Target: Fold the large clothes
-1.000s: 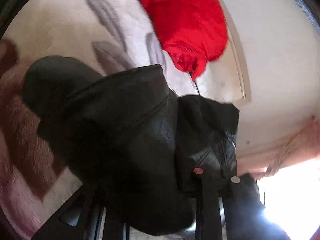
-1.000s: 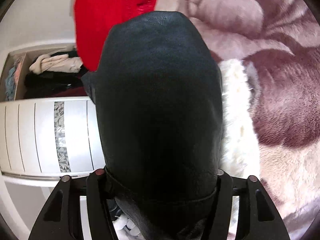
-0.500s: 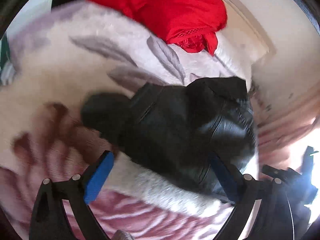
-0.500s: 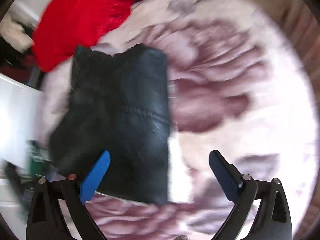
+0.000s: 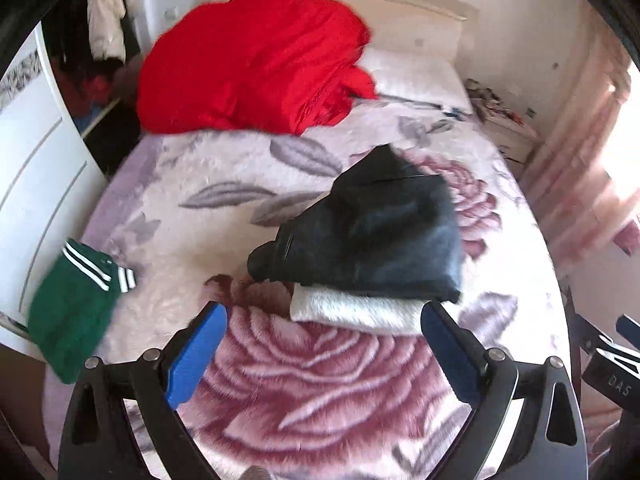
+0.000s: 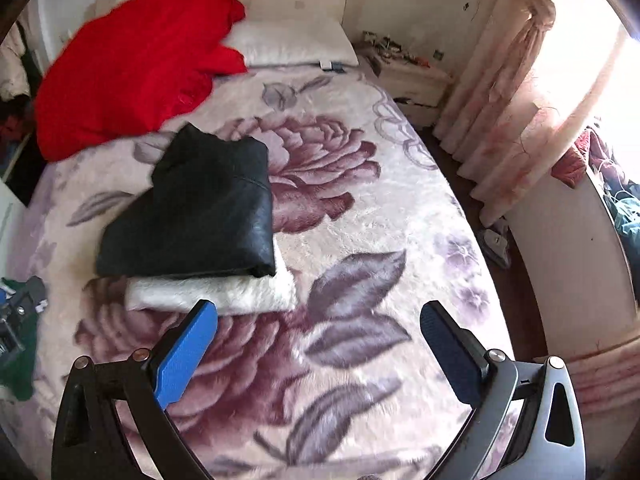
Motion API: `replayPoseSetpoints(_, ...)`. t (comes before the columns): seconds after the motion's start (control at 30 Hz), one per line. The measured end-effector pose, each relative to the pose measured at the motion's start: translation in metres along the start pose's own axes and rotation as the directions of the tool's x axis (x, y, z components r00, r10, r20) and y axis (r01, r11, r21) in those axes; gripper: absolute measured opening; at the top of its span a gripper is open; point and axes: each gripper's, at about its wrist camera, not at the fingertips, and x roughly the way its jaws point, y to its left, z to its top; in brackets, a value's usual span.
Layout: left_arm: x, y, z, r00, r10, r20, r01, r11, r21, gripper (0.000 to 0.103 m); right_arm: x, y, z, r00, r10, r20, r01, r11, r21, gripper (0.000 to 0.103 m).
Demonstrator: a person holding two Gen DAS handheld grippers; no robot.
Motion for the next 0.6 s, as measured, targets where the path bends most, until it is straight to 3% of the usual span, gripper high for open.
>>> replayPoseSetpoints(0.33, -0.158, -0.021, -0.039, 0.994, 0.018, 0.107, -0.022, 0.999, 0.035, 0.099, -0.193, -0.041, -0.058, 0.990, 0.017, 0.139, -0.014, 1.000, -0.022, 0.103)
replayPoseSetpoints(0.6, -0.248, -0.037, -0.061, 0.981, 0.011, 0.196, -0.019, 0.999, 0.039, 0.099, -0.316, -0.076, -0.104, 0.965, 0.052, 0.255, -0.043, 0.998, -0.040, 0.103)
